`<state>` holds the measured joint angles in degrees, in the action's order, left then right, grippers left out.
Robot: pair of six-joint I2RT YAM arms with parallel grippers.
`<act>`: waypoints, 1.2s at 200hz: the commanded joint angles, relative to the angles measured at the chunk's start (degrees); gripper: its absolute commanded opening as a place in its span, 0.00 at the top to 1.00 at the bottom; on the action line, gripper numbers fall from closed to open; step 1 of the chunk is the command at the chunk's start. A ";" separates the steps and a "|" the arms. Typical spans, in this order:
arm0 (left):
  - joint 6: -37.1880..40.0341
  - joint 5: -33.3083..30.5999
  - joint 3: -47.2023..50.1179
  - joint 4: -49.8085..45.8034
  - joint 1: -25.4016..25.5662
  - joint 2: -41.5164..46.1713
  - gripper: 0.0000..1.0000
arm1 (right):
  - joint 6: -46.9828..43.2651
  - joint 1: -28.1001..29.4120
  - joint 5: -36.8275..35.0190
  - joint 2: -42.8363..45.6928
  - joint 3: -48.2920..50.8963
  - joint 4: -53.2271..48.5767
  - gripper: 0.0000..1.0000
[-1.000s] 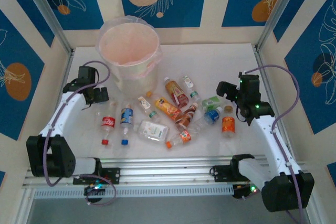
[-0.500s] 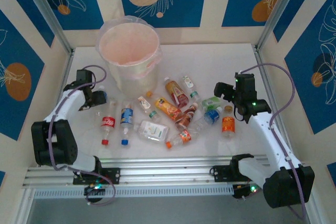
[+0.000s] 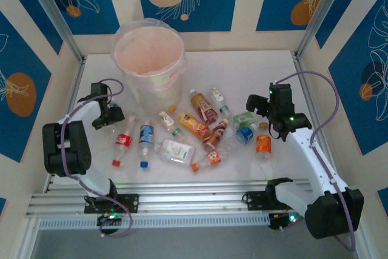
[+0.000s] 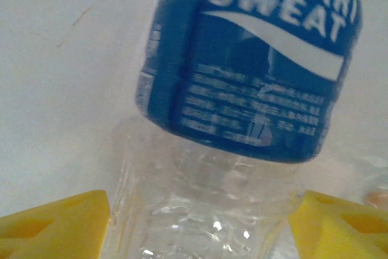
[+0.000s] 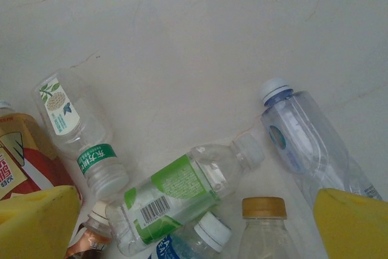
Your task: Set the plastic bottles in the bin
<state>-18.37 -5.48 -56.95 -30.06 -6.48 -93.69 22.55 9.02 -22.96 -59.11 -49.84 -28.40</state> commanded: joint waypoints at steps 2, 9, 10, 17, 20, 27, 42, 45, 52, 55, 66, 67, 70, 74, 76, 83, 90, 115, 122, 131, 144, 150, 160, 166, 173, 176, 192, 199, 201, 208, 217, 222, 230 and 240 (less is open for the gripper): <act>-2.01 1.19 -1.56 1.13 -1.35 -2.13 0.24 | 0.39 0.52 -1.56 -0.17 -1.58 -1.05 0.01; -2.19 1.17 -1.82 1.23 -1.51 -2.72 0.25 | 0.39 0.60 -1.61 -0.27 -1.53 -0.97 0.01; -2.24 1.17 -1.88 1.23 -1.60 -2.77 0.25 | 0.39 0.62 -1.63 -0.29 -1.55 -0.96 0.01; -2.43 1.08 -2.17 1.39 -1.75 -3.29 0.25 | 0.40 0.67 -1.69 -0.35 -1.53 -0.95 0.01; -2.54 1.08 -2.28 1.45 -1.81 -3.52 0.25 | 0.41 0.69 -1.67 -0.34 -1.54 -0.95 0.01; -2.68 1.00 -2.61 1.57 -1.92 -4.09 0.25 | 0.39 0.80 -1.72 -0.47 -1.58 -1.01 0.01; -2.90 0.86 -3.48 1.85 -2.19 -5.21 0.25 | 0.31 0.94 -1.87 -0.60 -1.66 -0.97 0.01; -2.97 0.76 -3.64 1.93 -2.22 -5.40 0.25 | 0.31 0.95 -1.87 -0.69 -1.66 -0.97 0.01; -3.06 0.44 -4.15 1.93 -2.26 -6.02 0.25 | 0.31 1.04 -1.88 -0.78 -1.66 -1.04 0.01; -3.00 0.24 -4.36 1.94 -2.35 -6.18 0.25 | 0.31 1.13 -1.93 -0.82 -1.73 -1.00 0.01; -2.91 -0.68 -5.23 1.76 -2.48 -6.97 0.26 | 0.31 1.23 -2.04 -0.92 -1.75 -1.04 0.01; -2.95 -0.72 -5.30 1.76 -2.53 -7.05 0.26 | 0.31 1.21 -2.02 -0.92 -1.75 -1.04 0.01; -2.84 -0.95 -5.54 1.69 -2.51 -7.19 0.26 | 0.35 1.28 -2.00 -0.92 -1.79 -1.04 0.01; -2.75 -1.21 -5.81 1.65 -2.57 -7.43 0.27 | 0.26 1.33 -2.07 -0.99 -1.77 -1.04 0.01; -2.73 -1.32 -5.92 1.67 -2.67 -7.50 0.28 | 0.23 1.37 -2.08 -1.00 -1.82 -1.06 0.01; -2.68 -1.61 -6.36 1.63 -2.78 -7.85 0.30 | 0.22 1.48 -2.18 -1.01 -1.84 -1.12 0.01; -2.57 -1.72 -6.74 1.65 -2.96 -8.17 0.32 | 0.22 1.53 -2.37 -1.08 -1.83 -1.13 0.01; -2.63 -1.56 -7.69 1.66 -3.16 -8.44 0.40 | 0.46 1.91 -2.78 -1.09 -2.05 -1.22 0.01; -2.70 -1.56 -7.75 1.67 -3.15 -8.20 0.41 | 0.48 2.01 -2.93 -1.13 -2.22 -1.30 0.01; -2.79 -1.73 -7.99 1.47 -3.12 -7.77 0.42 | 0.48 2.20 -2.89 -1.09 -2.38 -1.31 0.01; -2.82 -1.90 -8.47 0.77 -3.17 -6.61 0.43 | 0.50 2.42 -2.88 -1.10 -2.67 -1.47 0.01; -2.73 -1.91 -8.66 0.35 -3.15 -5.72 0.44 | 0.48 2.56 -2.97 -1.06 -2.76 -1.57 0.01; -2.77 -2.02 -9.12 -0.41 -3.11 -3.96 0.45 | 0.35 2.75 -3.10 -1.00 -2.80 -1.66 0.01; -2.72 -2.23 -9.38 -1.04 -3.15 -2.60 0.46 | 0.31 2.89 -3.36 -1.01 -2.85 -1.74 0.01; -2.79 -2.66 -9.83 -1.82 -3.18 -0.93 0.46 | 0.31 2.96 -3.58 -1.01 -2.82 -1.81 0.01; -2.87 -2.92 -10.03 -2.25 -3.12 -0.30 0.46 | 0.31 2.97 -3.66 -1.01 -2.80 -1.83 0.01; -3.40 -3.41 -10.97 -3.66 -3.10 4.05 0.46 | 0.31 3.16 -3.95 -1.01 -2.64 -1.96 0.01; -3.64 -3.13 -11.14 -3.68 -3.12 6.29 0.46 | 0.44 3.23 -3.96 -1.01 -2.63 -2.01 0.01; -3.68 -3.03 -11.21 -3.69 -3.15 6.91 0.46 | 0.45 3.21 -3.94 -1.01 -2.67 -2.01 0.01; -3.77 -2.58 -11.44 -3.75 -3.13 8.97 0.47 | 0.48 3.29 -3.96 -0.96 -2.70 -2.09 0.01; -3.78 -2.12 -12.22 -4.17 -3.17 11.53 0.47 | 0.58 3.42 -4.03 -1.01 -2.72 -2.18 0.01; -3.78 -1.88 -12.81 -4.40 -3.13 12.84 0.47 | 0.61 3.46 -4.07 -0.96 -2.78 -2.24 0.01; -3.70 -1.37 -13.72 -4.88 -3.03 14.86 0.48 | 0.72 3.66 -4.02 -0.92 -2.80 -2.27 0.01; -3.63 -0.37 -14.97 -5.11 -2.97 17.11 0.48 | 0.83 3.74 -4.06 -0.86 -2.76 -2.36 0.01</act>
<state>-21.15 -7.44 -68.31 -32.69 -8.78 -81.84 22.55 12.16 -25.76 -60.23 -50.81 -29.71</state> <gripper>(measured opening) 0.586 0.992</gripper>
